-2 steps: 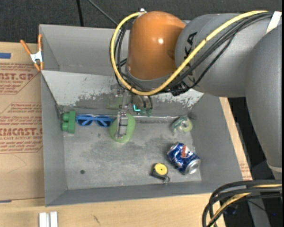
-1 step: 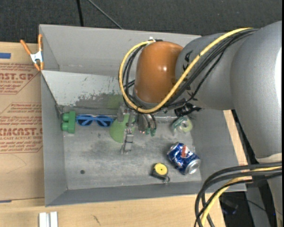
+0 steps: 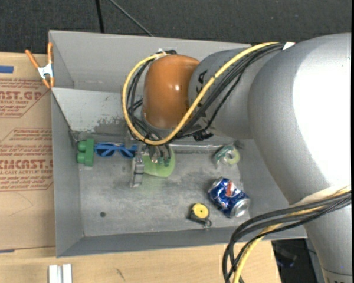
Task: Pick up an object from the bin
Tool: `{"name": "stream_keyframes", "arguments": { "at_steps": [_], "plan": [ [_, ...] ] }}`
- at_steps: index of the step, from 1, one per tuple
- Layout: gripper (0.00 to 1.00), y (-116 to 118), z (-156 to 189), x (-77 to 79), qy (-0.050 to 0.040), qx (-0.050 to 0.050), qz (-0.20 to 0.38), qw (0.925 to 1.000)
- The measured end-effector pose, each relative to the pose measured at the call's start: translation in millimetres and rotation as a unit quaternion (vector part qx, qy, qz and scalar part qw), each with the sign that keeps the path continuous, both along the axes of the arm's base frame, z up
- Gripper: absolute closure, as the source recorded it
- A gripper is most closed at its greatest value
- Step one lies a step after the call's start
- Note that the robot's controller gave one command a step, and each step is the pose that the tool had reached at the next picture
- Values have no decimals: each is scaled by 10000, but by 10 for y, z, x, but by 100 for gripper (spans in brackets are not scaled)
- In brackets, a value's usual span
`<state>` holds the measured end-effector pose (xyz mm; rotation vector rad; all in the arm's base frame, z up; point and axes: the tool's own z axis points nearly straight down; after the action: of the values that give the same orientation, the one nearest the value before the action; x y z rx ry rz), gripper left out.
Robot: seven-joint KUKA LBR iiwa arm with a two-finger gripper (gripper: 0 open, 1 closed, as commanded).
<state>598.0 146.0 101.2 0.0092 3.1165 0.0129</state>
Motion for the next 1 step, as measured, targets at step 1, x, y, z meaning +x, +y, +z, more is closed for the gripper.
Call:
{"name": "stream_keyframes", "arguments": {
  "at_steps": [1],
  "plan": [
    [0,360,369,-200,84,-59,2411,9704]
  ]
}}
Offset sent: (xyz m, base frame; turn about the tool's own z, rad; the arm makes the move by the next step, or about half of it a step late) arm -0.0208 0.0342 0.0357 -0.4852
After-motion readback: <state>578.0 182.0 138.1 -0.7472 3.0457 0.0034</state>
